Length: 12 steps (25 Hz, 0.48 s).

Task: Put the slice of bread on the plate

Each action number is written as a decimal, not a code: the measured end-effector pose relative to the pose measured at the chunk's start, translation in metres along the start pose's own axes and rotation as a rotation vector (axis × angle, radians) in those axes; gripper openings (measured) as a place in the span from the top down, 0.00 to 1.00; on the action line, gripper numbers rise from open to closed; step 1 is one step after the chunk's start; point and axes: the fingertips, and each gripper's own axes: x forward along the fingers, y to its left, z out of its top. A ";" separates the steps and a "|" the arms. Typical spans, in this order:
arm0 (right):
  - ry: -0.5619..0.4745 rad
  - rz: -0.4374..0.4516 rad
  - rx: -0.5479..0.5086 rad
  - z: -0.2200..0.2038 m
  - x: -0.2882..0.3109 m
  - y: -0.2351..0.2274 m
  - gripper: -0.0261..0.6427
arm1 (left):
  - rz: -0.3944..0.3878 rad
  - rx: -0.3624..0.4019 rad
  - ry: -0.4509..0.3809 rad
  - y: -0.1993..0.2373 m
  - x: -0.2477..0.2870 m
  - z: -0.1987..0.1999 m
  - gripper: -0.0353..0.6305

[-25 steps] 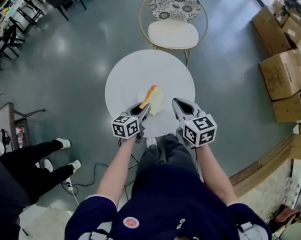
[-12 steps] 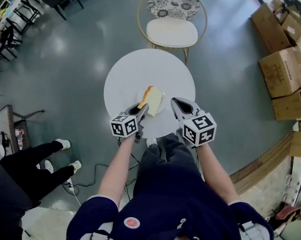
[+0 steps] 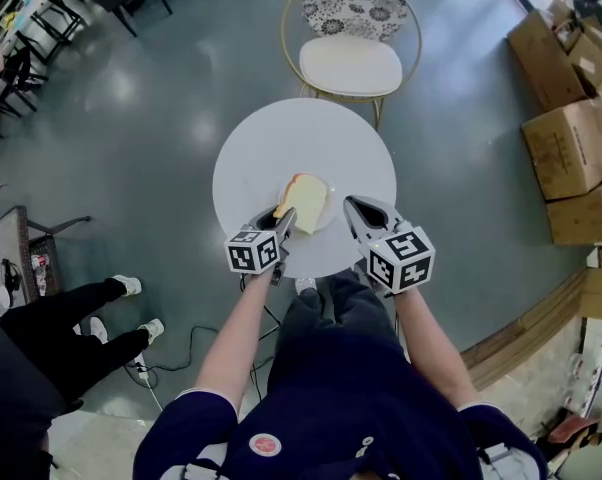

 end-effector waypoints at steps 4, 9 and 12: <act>0.000 -0.005 0.001 0.000 0.001 -0.002 0.95 | 0.056 0.011 0.016 0.010 0.002 -0.003 0.74; 0.001 -0.008 0.001 0.001 0.002 -0.001 0.95 | 0.117 0.029 0.036 0.021 0.002 -0.006 0.70; 0.001 -0.012 0.003 0.001 0.003 0.000 0.95 | 0.129 0.029 0.052 0.026 0.003 -0.008 0.69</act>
